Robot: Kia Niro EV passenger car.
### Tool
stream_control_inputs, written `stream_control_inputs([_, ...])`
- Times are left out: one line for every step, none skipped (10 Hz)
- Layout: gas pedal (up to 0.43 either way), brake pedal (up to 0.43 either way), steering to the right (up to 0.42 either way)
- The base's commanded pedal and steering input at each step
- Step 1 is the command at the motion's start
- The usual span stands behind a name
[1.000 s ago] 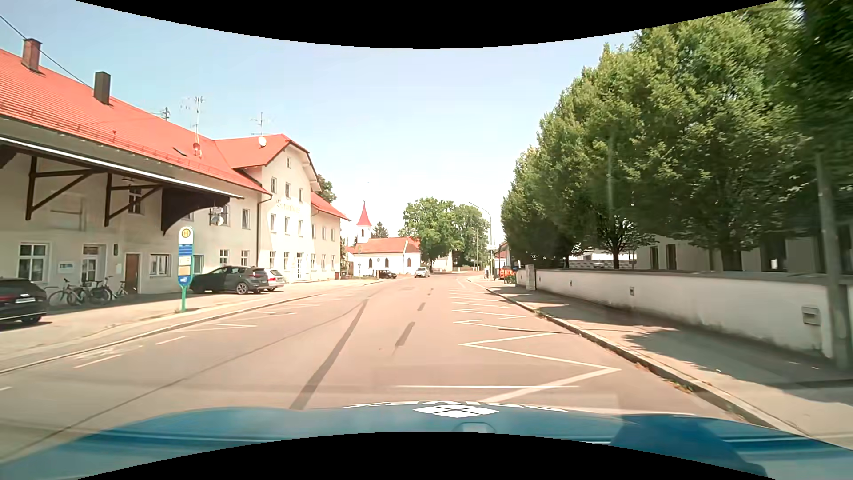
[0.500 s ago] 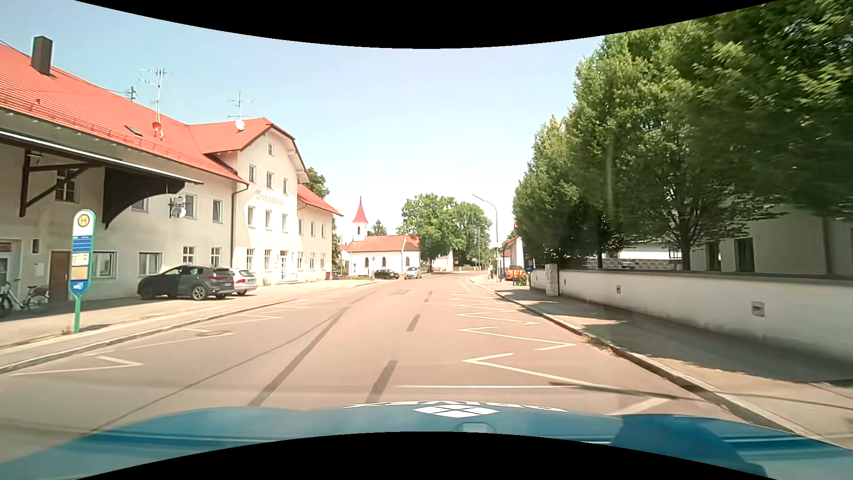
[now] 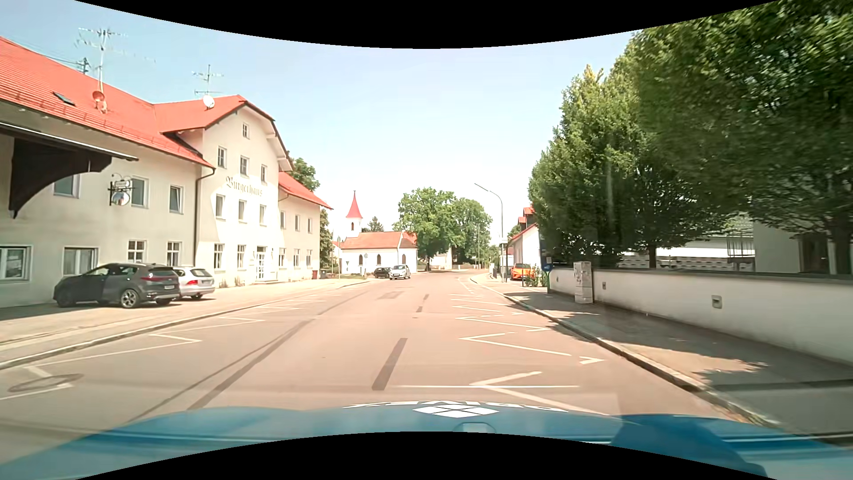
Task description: Follow the waypoints while adhering to traffic rules and regulations
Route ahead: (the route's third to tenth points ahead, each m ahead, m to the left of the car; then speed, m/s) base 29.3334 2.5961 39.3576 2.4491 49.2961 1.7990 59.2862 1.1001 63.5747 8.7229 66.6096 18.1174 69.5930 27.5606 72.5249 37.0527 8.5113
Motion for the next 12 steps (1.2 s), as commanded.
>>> stream_control_inputs([0.028,0.0,0.0])
stream_control_inputs([0.02,0.0,0.0])
stream_control_inputs([0.008,0.0,0.002])
stream_control_inputs([0.0,0.0,0.001])
stream_control_inputs([0.0,0.0,0.0])
stream_control_inputs([0.0,0.0,0.0])
stream_control_inputs([0.0,0.0,0.0])
stream_control_inputs([0.0,0.0,0.0])
stream_control_inputs([0.0,0.0,-0.001])
stream_control_inputs([0.0,0.0,-0.002])
stream_control_inputs([0.0,0.0,-0.001])
stream_control_inputs([0.0,0.0,-0.002])
